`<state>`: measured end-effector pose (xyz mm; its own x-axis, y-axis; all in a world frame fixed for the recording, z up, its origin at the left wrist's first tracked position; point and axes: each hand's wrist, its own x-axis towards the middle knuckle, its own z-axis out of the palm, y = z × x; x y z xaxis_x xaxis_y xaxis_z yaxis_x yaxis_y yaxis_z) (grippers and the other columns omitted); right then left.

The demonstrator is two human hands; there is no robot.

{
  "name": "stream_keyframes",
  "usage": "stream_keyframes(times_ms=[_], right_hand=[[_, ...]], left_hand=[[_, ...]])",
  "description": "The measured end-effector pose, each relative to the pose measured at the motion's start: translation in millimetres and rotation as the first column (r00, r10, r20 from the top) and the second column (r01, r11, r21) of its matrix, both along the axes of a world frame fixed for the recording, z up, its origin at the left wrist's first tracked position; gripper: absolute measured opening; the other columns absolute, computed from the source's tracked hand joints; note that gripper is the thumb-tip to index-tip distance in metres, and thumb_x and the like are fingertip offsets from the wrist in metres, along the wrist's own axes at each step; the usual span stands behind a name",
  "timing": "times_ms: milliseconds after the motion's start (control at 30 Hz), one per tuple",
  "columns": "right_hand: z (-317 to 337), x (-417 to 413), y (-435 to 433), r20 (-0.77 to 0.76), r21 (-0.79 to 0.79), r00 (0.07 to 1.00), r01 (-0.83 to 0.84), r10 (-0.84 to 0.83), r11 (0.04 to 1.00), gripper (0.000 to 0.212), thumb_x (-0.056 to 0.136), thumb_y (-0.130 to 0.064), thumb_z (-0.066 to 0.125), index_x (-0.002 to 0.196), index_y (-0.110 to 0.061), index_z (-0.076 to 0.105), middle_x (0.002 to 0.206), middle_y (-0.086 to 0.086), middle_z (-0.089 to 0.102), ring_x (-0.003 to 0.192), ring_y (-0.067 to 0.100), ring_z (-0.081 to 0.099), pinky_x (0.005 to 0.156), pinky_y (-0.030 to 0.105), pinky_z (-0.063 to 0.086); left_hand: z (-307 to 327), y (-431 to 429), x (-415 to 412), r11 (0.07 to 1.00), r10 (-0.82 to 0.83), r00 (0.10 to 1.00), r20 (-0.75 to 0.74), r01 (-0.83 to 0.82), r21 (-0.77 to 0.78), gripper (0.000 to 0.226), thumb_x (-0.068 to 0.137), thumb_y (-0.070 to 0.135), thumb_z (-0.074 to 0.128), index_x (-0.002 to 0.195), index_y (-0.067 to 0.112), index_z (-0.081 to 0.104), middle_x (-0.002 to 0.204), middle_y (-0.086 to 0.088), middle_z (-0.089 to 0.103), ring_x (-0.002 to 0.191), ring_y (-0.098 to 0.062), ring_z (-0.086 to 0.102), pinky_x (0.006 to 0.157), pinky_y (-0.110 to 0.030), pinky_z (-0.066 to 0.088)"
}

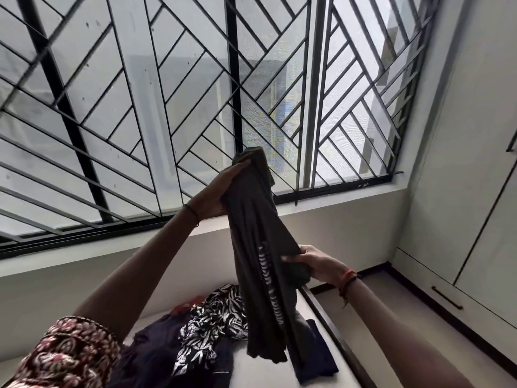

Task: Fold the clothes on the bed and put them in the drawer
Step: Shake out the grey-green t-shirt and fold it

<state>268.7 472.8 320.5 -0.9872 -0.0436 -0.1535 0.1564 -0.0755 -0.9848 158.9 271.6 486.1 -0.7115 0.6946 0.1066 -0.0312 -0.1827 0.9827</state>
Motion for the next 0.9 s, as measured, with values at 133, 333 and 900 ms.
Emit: stream_keyframes(times_ms=[133,333,900], right_hand=[[1,4,28,-0.067,-0.270,0.986,0.128,-0.152,0.954,0.045,0.063,-0.009,0.084,0.102,-0.007,0.063,0.100,0.013,0.069,0.082,0.020,0.068,0.072,0.029,0.058],[25,8,46,-0.128,-0.359,0.934,0.269,-0.333,0.893,0.066,0.033,-0.023,0.097,0.089,-0.008,0.066,0.081,0.006,0.072,0.069,0.014,0.069,0.060,0.023,0.057],[92,-15,-14,-0.161,-0.004,0.987,0.022,-0.023,1.000,0.014,0.090,-0.007,0.058,0.095,-0.003,0.071,0.086,0.005,0.073,0.072,0.009,0.068,0.069,0.018,0.056]], left_hand=[[-6,-26,-19,0.994,0.099,0.994,-0.050,-0.097,0.044,0.018,0.096,0.022,0.050,0.103,0.011,0.063,0.087,-0.001,0.074,0.074,-0.009,0.069,0.068,-0.021,0.057],[-48,-65,-44,0.975,0.169,0.982,-0.082,-0.179,-0.128,0.016,0.094,0.018,0.055,0.106,0.016,0.064,0.089,0.002,0.072,0.076,-0.005,0.068,0.068,-0.020,0.057],[-78,-14,-11,0.889,-0.375,0.756,-0.536,0.129,-0.440,0.051,0.087,0.029,0.067,0.134,0.019,0.050,0.138,0.005,0.052,0.130,-0.004,0.044,0.109,-0.021,0.033]])
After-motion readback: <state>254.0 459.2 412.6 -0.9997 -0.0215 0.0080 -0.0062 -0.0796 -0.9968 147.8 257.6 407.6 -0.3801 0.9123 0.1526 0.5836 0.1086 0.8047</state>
